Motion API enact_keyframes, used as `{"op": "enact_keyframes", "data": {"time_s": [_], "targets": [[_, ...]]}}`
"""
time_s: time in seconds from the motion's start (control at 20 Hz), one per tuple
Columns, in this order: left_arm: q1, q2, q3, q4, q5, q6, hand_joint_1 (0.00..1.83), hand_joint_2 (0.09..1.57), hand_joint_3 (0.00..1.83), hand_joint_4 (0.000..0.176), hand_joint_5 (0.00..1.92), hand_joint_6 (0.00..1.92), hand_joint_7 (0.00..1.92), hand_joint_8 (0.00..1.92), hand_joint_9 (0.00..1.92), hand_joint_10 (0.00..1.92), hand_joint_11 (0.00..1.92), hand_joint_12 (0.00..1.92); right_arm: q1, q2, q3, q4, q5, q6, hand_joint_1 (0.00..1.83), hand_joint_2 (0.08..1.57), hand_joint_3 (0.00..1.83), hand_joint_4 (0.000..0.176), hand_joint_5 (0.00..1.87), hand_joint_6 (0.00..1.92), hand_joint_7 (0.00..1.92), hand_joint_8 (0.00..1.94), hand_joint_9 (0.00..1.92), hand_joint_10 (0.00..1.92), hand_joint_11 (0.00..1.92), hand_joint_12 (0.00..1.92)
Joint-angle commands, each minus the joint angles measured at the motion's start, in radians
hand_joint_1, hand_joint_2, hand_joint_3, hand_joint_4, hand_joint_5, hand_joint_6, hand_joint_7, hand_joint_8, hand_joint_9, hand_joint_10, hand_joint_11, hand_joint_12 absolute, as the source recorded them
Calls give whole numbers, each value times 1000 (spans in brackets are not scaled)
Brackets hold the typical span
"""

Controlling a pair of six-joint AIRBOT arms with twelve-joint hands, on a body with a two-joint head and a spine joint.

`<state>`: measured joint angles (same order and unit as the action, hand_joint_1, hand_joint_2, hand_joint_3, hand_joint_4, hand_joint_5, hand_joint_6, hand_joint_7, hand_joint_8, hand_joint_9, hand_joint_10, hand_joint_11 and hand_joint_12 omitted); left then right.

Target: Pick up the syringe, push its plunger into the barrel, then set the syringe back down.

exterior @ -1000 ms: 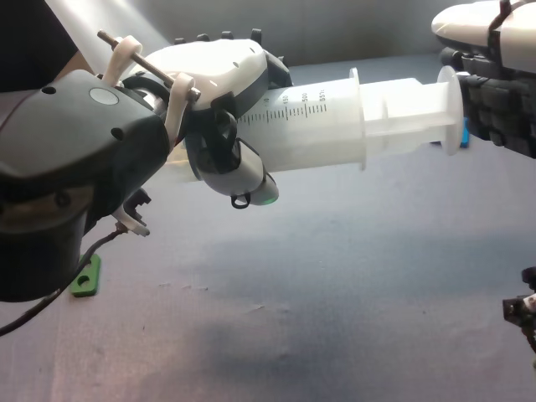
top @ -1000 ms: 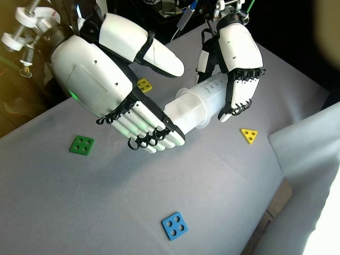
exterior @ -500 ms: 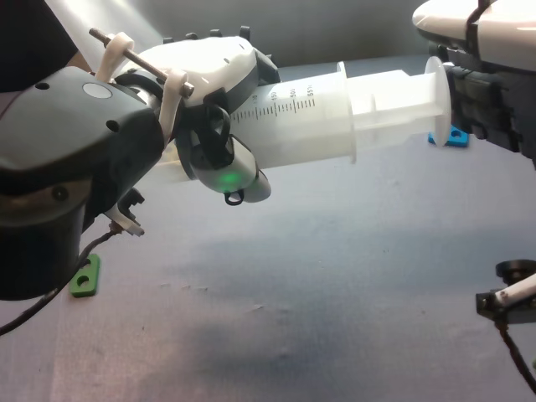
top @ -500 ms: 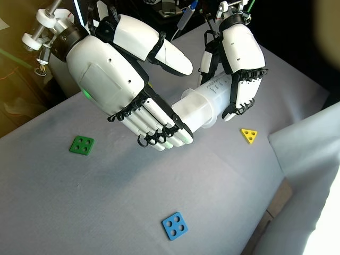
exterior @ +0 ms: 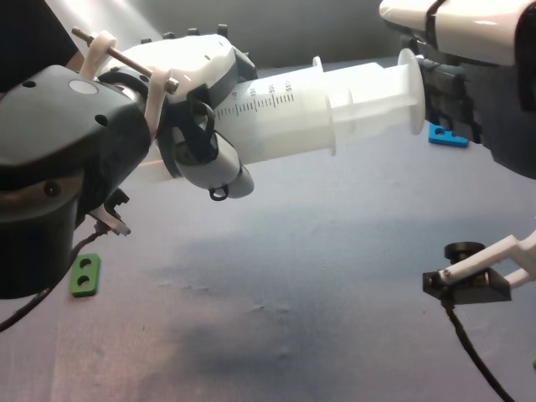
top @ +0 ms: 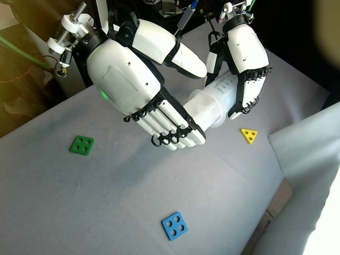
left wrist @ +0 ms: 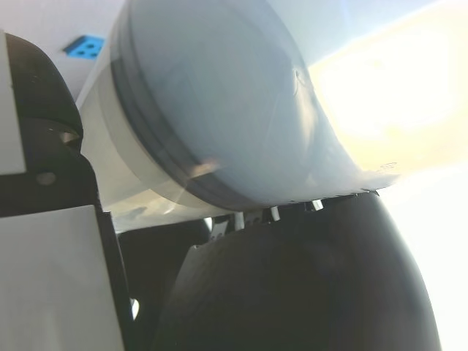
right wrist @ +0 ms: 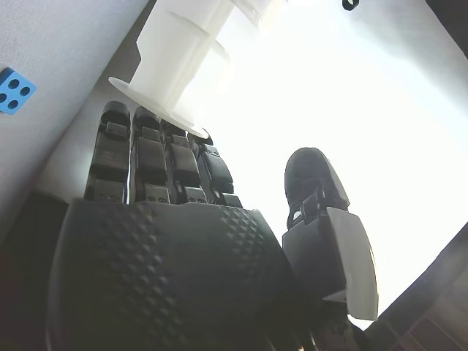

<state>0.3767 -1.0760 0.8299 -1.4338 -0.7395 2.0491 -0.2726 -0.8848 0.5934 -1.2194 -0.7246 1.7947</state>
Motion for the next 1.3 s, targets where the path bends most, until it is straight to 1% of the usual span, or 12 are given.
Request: {"op": "enact_keyframes", "data": {"time_s": [0.0,0.1,0.2,0.3,0.55,0.7,0.8,1.15,1.25], "targets": [[-32,-4,1,92,-2,-39,1384,1093,0,0,897,958,1055,862,1005,1083,1036,385,4,-33,-17,-32,141,1,0,1289,0,0,49,2,37,5,0,0,0,0],[-32,-4,3,92,-2,-39,1385,1088,0,0,923,905,1062,866,1007,1077,1043,387,1,-55,-17,-40,141,1,0,1287,0,0,52,3,42,5,3,1,0,0],[-32,-4,4,92,-2,-39,1383,1097,0,0,885,966,1036,887,1008,1089,1030,389,1,-66,-17,-44,142,1,0,1284,0,0,44,2,26,1,0,0,0,0],[-33,-5,5,92,-4,-39,1384,1090,0,0,902,973,1049,845,1023,1063,1034,390,1,-80,-17,-60,147,8,0,1290,0,0,45,2,28,2,0,0,0,0],[-33,-7,5,92,-5,-39,1385,1089,0,0,918,913,1053,872,1006,1086,1041,390,8,-113,-16,-77,152,27,0,1291,0,0,50,3,36,4,0,0,0,0],[-34,-8,5,92,-5,-39,1385,1089,0,0,929,910,1055,876,996,1088,1029,387,9,-129,-15,-78,151,34,0,1291,0,0,55,4,36,3,0,0,0,0],[-34,-9,3,92,-5,-39,1384,1090,0,0,911,943,1063,847,1002,1084,1040,391,8,-140,-15,-78,152,38,0,1291,0,0,57,5,40,3,1,0,0,0],[-31,-5,0,92,-5,-39,1382,1098,0,0,881,978,1041,885,1002,1089,1044,383,9,-191,-15,-81,182,39,0,1293,0,0,60,3,46,2,6,1,0,0],[-31,-5,1,92,-7,-39,1381,1106,0,0,875,968,1021,939,978,1124,1038,385,9,-199,-16,-81,195,39,0,1289,0,0,49,0,30,0,0,0,0,0]]}}
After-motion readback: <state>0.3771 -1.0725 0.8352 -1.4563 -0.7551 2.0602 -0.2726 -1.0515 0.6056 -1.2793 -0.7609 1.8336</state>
